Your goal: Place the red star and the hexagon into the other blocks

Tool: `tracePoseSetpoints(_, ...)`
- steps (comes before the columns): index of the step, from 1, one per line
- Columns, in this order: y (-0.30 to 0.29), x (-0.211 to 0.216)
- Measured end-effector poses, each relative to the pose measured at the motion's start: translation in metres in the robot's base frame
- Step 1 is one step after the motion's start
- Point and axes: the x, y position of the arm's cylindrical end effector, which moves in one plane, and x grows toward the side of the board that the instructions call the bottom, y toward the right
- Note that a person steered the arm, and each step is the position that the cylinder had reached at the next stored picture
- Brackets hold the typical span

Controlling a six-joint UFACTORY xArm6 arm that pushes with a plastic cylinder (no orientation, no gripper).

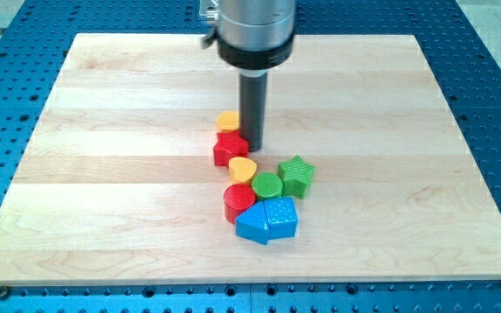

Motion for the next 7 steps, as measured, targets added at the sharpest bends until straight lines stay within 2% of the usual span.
tracePoseSetpoints(1,-0.005,-0.001)
tracePoseSetpoints(2,0.003,-0.024)
tracePoseSetpoints(3,0.026,-0.085)
tracePoseSetpoints(4,-0.005,-0.116)
tracePoseSetpoints(5,-0.059,-0.103)
tracePoseSetpoints(6,-0.059,-0.033)
tracePoseSetpoints(7,-0.044,-0.063)
